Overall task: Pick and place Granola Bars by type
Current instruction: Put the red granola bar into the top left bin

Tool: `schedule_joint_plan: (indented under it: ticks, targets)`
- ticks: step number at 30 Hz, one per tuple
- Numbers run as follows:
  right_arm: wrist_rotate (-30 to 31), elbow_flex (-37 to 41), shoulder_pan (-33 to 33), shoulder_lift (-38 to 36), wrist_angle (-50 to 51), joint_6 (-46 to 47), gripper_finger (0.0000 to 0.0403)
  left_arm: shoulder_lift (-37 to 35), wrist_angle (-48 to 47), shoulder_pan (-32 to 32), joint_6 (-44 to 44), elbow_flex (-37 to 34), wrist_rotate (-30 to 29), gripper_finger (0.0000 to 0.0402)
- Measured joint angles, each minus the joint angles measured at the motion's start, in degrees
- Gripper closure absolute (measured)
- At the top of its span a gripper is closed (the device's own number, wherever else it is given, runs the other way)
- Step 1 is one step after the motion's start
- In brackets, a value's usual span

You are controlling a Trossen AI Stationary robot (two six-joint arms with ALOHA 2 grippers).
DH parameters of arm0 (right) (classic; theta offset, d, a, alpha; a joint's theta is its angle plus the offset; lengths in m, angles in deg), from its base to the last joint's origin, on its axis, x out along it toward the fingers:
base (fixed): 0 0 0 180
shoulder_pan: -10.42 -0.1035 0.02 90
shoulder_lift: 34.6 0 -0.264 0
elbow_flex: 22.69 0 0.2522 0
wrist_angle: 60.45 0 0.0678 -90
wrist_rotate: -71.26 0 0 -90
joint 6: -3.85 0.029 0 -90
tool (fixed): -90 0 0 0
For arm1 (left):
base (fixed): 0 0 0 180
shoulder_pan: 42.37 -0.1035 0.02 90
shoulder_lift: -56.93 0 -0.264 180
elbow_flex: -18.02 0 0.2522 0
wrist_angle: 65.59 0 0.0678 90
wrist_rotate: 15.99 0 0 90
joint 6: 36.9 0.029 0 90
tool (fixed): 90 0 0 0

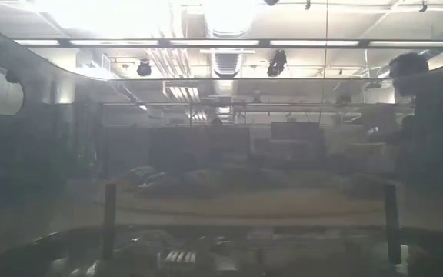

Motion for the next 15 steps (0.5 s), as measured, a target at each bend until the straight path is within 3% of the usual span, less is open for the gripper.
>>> schedule_joint_plan:
  ticks: [5, 15]
  targets:
    - [2.72, -2.00, 1.14, -0.02, 1.61, -2.42, 0.0344, -0.04, 3.39, 0.00, -1.81, 0.00, 0.62, 0.0222]
    - [9.52, -4.16, 4.36, -0.04, 4.96, -7.03, 0.0344, 0.61, 9.64, 0.00, -10.20, 0.02, 1.35, 0.0218]
